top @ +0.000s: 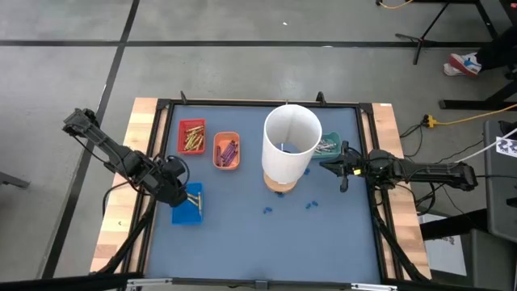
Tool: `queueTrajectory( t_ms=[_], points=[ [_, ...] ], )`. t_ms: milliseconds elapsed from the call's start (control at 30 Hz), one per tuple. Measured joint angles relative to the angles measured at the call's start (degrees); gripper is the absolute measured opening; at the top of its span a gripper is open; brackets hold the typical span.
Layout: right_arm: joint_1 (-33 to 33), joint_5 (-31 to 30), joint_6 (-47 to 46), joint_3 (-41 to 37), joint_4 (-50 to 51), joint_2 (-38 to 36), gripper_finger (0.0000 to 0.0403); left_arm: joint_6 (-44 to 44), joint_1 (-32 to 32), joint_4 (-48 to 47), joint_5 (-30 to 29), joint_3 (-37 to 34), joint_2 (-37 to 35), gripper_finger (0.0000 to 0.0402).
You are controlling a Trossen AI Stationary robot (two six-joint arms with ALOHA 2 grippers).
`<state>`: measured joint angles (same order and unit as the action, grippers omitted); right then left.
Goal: Sort crayons
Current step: Put the yellow crayon into the blue bin, then return to Home Position
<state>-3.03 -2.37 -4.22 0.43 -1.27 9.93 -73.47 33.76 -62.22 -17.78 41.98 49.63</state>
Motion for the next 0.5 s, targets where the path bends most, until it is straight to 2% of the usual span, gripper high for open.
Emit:
queueTrajectory(
  t_ms=[333,500],
  points=[
    [0.0,0.0,0.01,0.02,0.06,0.0,0.001,-1.42,0.01,0.14,-0.42,0.0,1.04,0.0089],
    [0.0,0.01,0.01,0.02,0.08,-0.56,0.001,1.35,0.02,3.15,-5.98,0.0,1.04,0.0108]
  ],
)
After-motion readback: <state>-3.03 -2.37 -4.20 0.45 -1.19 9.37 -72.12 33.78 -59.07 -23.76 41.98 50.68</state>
